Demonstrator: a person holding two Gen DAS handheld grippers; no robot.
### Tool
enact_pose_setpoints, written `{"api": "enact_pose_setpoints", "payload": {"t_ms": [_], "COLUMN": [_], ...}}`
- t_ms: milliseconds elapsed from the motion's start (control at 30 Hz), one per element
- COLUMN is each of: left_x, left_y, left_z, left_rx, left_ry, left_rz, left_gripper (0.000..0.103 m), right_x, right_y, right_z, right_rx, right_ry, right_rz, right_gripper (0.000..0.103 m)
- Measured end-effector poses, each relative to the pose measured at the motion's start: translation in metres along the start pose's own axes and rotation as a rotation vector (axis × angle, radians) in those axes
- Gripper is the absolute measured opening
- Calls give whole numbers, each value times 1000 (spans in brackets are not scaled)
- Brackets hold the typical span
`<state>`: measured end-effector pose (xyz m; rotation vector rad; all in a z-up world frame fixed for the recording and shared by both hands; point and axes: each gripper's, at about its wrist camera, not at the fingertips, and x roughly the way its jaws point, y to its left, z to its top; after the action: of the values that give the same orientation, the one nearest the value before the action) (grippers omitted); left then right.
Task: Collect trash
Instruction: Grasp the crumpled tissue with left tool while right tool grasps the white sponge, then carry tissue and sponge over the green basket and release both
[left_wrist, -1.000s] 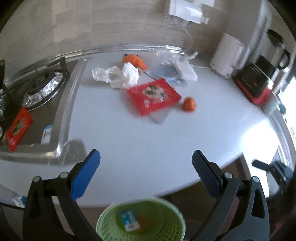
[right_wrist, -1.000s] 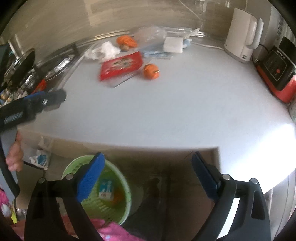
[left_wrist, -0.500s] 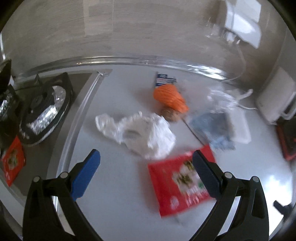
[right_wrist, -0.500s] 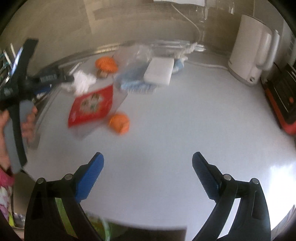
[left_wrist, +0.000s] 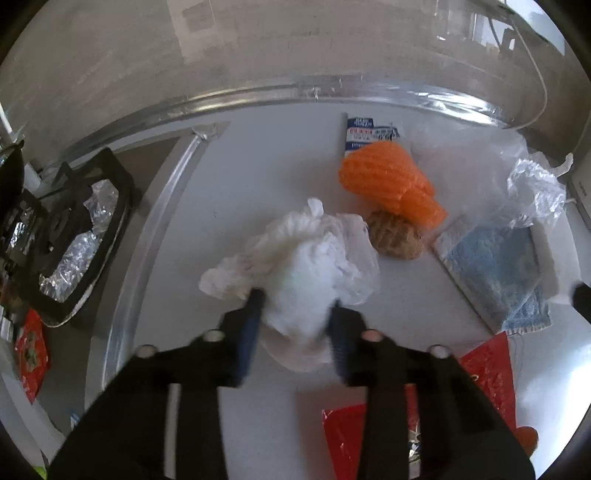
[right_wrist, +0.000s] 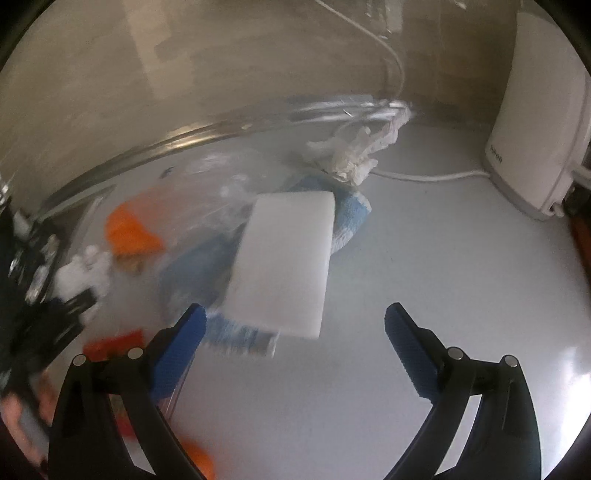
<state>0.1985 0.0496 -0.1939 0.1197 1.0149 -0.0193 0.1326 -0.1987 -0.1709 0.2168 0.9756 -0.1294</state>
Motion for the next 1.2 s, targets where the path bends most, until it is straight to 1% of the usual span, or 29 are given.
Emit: {"api": "enact_pose_setpoints", "payload": {"t_ms": [67,200,267,300,333,367,400,533,633,733,867,933,1033,1067,1133,1200], "left_x": [-6,-24,-38,-43,-51,-58,-64,-94,-115,-137,-167,-184,-201,-205,-214,-222], "left_y": [2,12,17,18,20,21,22,25,28,32,38,41,46,49,55,63], "left_z": [-1,-2,-5,-6,-7,-9,-11,-23,-33,-46,-77,-99,-131,-141,-166,-194], "left_rx": [4,-10,-22,-22,-19,-19,-20,-9,7,28,67,94,137,150,180,209], "left_ry": [-15,-46,-69,-78,-88,-97,-104,-141,-163,-178,-188,-178,-163,-157,-141,-124], "left_rz": [-5,-18,-24,-23,-22,-27,-32,-48,-61,-90,-141,-175,-209,-219,-236,-243], "left_gripper": [19,18,18,18,18,18,18,18,18,18,18,18,18,19,19,19], "right_x": [9,25,27,27,27,27,27,11,-9,-36,-78,-102,-137,-144,-164,-177], "right_y": [1,7,9,9,9,7,6,3,4,7,14,24,44,50,69,82], "right_z": [2,4,4,3,3,2,1,-6,-11,-21,-47,-68,-109,-119,-153,-176], "right_rx": [16,5,-6,-6,3,21,35,57,61,58,43,18,-43,-55,-97,-114], "right_ry": [10,23,17,13,17,30,38,7,-17,-37,-49,-45,-35,-32,-17,-7], "right_rz": [-8,-53,-71,-78,-71,-55,-43,-43,-39,-35,-18,-2,13,18,31,45], "right_gripper": [97,97,94,83,68,61,60,59,59,59,59,59,60,60,60,60]}}
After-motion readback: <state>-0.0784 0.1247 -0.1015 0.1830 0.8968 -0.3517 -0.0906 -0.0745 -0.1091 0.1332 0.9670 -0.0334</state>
